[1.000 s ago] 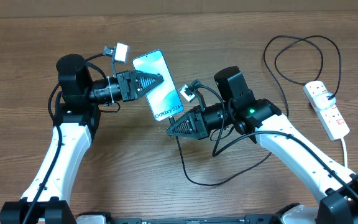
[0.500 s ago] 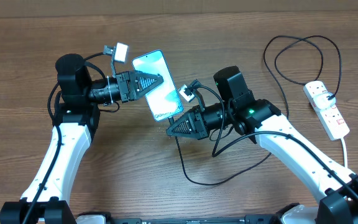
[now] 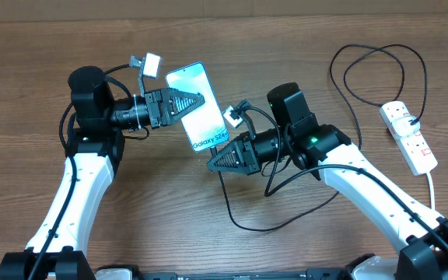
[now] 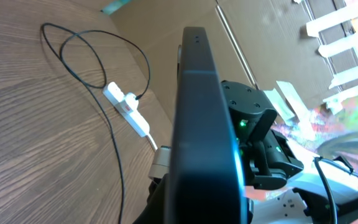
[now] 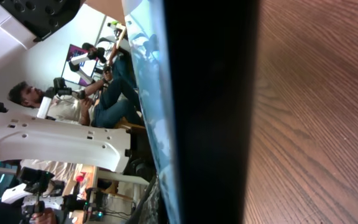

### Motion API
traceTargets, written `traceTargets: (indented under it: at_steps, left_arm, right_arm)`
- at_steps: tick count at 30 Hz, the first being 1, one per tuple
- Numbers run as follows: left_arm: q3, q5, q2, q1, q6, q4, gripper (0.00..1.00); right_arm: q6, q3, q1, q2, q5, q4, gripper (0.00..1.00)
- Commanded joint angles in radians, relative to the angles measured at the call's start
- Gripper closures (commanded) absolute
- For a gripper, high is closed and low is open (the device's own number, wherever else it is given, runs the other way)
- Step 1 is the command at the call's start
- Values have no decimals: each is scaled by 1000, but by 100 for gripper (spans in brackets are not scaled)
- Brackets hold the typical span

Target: Plug charger to phone and switch on socket

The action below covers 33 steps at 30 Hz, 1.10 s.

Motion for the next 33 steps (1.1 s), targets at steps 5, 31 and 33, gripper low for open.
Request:
traceTargets:
  at_steps: [5, 31, 33]
  left_arm:
    - [7, 183, -2, -58, 4, -36, 96]
    - [1, 72, -2, -113, 119, -212, 96]
    - [1, 54, -2, -109, 119, -212, 96]
  right_arm:
    - [10, 64, -14, -1, 54, 55, 96]
    - [5, 106, -18, -1, 80, -45, 87]
    - [5, 106, -18, -1, 80, -64, 81]
